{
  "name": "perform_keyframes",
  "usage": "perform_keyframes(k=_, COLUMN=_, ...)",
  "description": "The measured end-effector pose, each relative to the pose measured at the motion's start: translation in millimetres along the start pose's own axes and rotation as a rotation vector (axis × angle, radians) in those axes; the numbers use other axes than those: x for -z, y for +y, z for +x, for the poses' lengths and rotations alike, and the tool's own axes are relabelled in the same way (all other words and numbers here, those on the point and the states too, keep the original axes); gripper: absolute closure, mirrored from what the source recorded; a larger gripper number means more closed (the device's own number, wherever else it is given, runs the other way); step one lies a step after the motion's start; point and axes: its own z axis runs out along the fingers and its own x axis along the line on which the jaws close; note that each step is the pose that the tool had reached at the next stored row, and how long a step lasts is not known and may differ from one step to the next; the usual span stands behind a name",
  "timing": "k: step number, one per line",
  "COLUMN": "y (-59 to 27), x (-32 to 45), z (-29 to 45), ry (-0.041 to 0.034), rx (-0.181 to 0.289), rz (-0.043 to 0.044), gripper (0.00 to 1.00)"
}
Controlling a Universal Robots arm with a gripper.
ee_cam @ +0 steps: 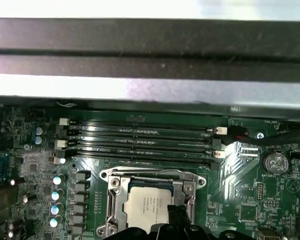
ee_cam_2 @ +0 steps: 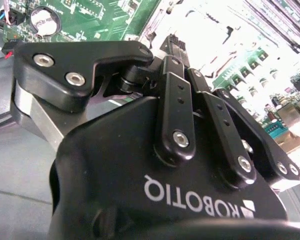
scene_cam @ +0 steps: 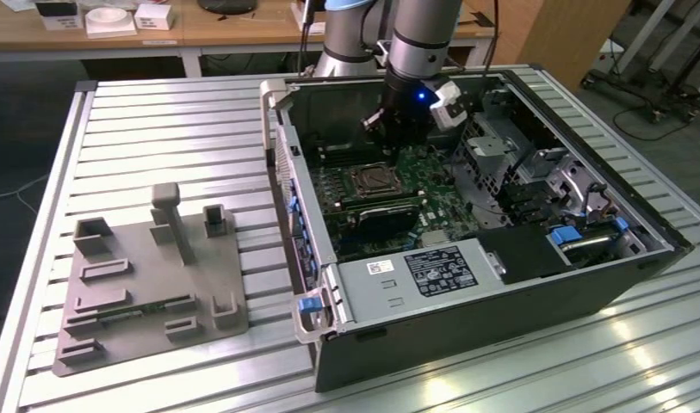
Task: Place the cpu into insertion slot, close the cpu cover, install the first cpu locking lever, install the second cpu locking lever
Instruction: 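Install the second cpu locking lever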
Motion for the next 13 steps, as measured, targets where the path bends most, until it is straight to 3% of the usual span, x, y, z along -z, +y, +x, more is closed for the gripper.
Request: perform_keyframes(k=13, y=-10.4, x=4.9, z=0.5, ry=0.0001, rx=0.000, rz=0.0003, gripper=0.90)
